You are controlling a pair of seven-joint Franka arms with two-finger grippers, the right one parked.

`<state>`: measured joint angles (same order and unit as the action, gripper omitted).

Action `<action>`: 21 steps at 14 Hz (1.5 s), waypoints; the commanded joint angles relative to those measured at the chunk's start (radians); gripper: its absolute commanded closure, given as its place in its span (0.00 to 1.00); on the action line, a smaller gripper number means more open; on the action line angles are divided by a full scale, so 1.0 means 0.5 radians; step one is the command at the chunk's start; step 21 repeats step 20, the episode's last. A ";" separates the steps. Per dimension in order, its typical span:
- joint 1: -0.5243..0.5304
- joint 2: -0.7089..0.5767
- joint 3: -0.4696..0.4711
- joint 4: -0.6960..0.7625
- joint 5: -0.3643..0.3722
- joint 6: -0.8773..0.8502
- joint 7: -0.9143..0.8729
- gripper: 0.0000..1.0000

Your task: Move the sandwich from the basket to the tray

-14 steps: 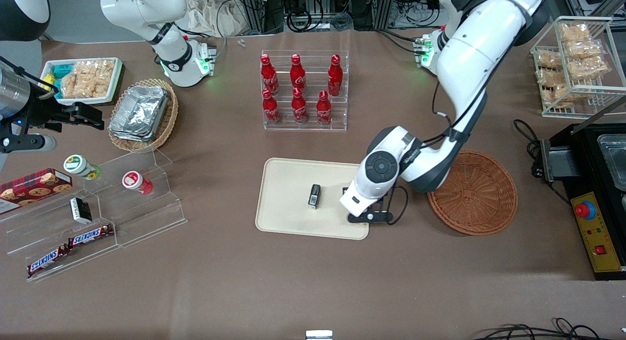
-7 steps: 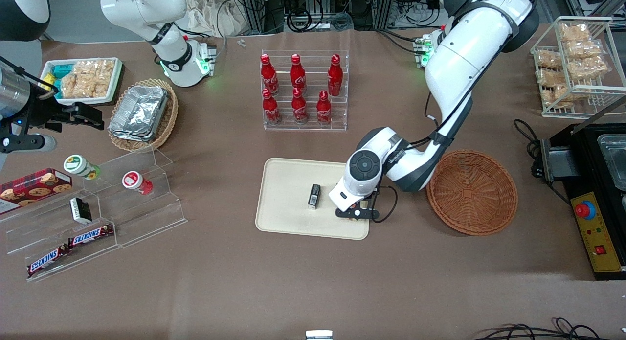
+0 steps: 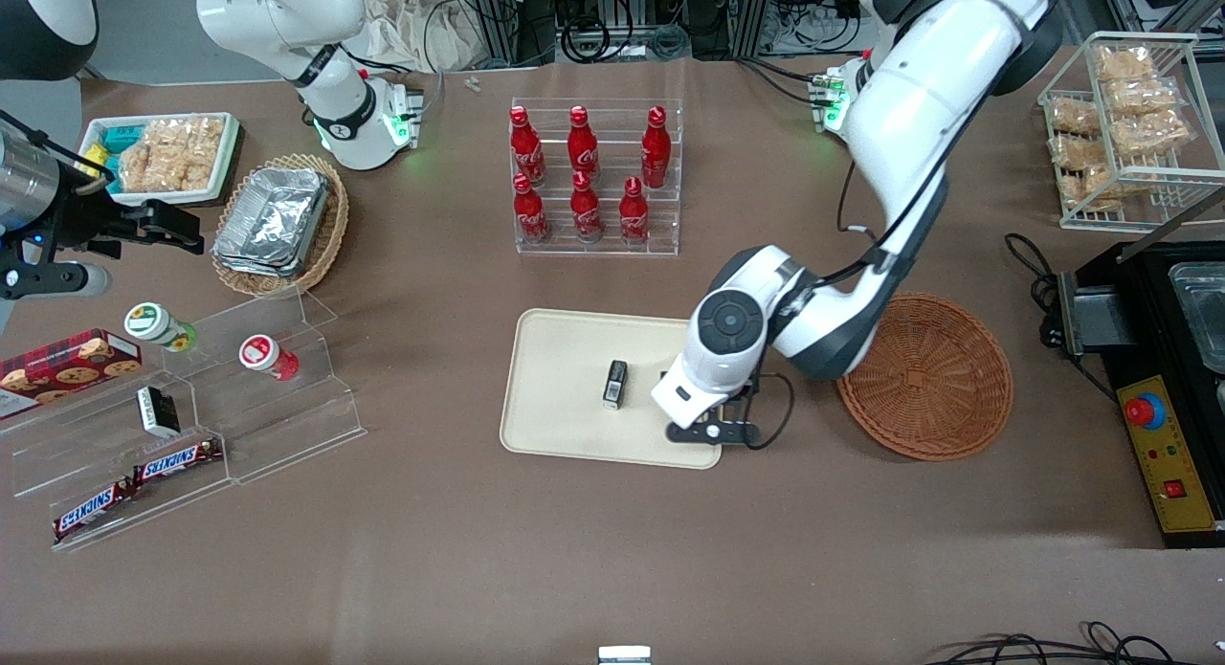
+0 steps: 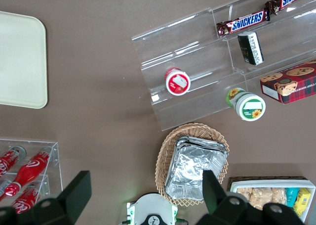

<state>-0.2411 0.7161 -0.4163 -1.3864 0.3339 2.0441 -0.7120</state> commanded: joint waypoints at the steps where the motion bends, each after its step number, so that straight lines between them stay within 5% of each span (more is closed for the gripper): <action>1: 0.251 -0.327 -0.014 -0.050 -0.042 -0.240 0.016 0.00; 5: 0.641 -0.667 0.001 -0.102 -0.344 -0.538 0.471 0.00; 10: 0.544 -1.262 0.764 -0.662 -0.809 -0.569 1.355 0.00; 14: 0.540 -1.365 0.814 -0.869 -0.717 -0.502 1.415 0.00; 17: 0.540 -1.304 0.771 -0.747 -0.594 -0.529 1.384 0.00; 21: 0.543 -1.147 0.771 -0.465 -0.603 -0.655 1.399 0.00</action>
